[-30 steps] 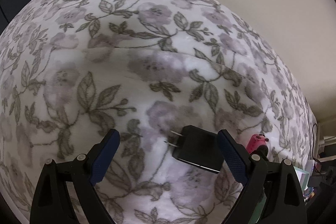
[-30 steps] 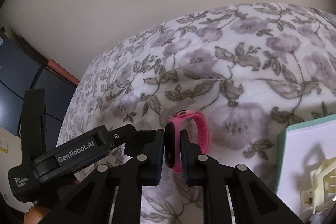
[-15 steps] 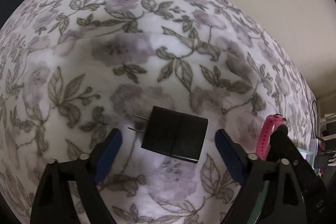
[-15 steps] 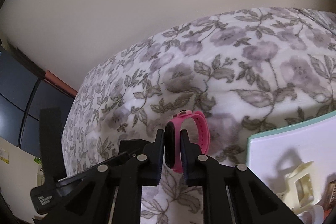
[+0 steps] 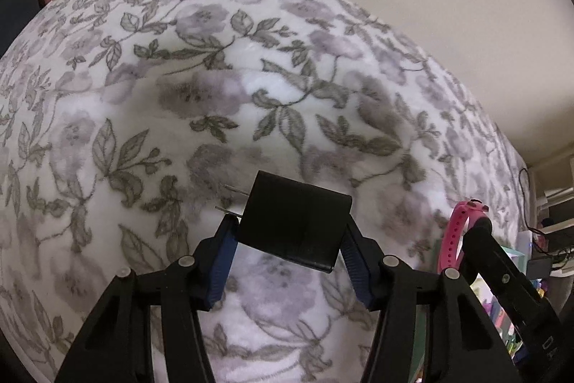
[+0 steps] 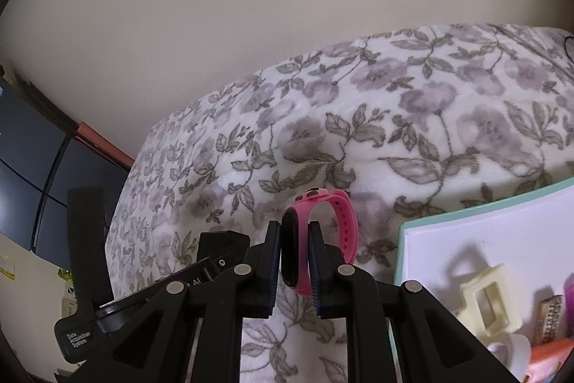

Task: Organize rigid objects
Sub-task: 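Carry the black plug with left tool while right tool carries pink watch to tray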

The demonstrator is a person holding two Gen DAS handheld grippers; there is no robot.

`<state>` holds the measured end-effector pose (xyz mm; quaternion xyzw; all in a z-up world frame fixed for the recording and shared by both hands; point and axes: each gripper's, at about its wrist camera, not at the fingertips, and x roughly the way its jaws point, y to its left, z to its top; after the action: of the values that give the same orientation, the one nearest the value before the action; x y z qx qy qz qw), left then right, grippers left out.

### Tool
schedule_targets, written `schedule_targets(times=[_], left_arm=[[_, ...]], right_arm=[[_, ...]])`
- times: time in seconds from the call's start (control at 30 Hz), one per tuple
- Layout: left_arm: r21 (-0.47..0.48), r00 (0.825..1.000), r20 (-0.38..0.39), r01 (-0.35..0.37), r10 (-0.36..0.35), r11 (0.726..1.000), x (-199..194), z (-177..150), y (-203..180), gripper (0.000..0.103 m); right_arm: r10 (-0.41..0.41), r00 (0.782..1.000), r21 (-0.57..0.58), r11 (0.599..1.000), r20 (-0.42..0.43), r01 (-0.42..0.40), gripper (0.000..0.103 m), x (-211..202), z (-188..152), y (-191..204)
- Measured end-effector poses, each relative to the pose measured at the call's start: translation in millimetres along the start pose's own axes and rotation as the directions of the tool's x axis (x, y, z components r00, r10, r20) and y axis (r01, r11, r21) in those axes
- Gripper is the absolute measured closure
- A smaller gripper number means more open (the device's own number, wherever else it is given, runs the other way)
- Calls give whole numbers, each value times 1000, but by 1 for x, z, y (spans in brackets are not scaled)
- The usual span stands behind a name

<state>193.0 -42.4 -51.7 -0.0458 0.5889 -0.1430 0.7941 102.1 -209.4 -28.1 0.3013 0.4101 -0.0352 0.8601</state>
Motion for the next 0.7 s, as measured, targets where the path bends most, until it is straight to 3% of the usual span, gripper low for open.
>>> schedule_targets(times=[0.33,0.57,0.7], left_arm=[[64,998,67,17,-22,998,-51,-31,-20,45],[151,991,102,70,-87,986,-83,-61,-50,45],[210,986,118,90,-117,973,-98,-83,-67,45]], right_arm=[[-19,998,18,1000,60,18,87,-67,-3,6],[-24,995,73,997,94,17,87,-116,-21,-9],[-76,992,100,993,97,66,87,-139,-36,-25]])
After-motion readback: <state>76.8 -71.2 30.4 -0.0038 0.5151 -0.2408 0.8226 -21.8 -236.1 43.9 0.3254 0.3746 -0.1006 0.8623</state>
